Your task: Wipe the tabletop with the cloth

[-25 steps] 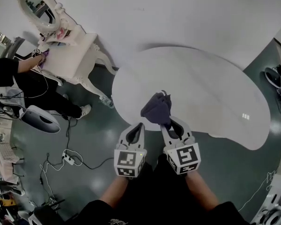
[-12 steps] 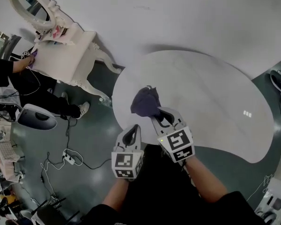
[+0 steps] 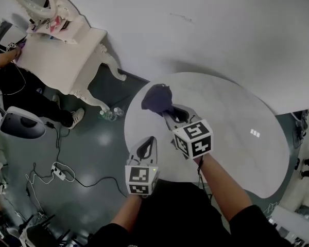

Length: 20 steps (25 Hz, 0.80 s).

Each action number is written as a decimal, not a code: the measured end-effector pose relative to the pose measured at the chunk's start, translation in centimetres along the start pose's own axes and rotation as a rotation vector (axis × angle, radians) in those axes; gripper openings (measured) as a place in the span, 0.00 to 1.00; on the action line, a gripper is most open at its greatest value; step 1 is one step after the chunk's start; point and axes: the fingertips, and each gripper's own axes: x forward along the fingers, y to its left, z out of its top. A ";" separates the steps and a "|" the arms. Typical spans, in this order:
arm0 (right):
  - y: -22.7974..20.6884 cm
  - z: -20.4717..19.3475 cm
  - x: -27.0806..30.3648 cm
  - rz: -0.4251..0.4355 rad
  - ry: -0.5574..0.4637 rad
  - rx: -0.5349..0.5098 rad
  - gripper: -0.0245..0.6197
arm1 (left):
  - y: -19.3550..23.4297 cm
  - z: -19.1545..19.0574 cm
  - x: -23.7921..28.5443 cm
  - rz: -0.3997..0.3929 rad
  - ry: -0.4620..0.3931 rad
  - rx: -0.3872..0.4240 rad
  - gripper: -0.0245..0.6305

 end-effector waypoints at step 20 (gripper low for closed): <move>-8.9 -9.3 16.4 0.002 0.297 -0.050 0.13 | 1.4 -3.6 5.6 0.002 0.098 -0.107 0.05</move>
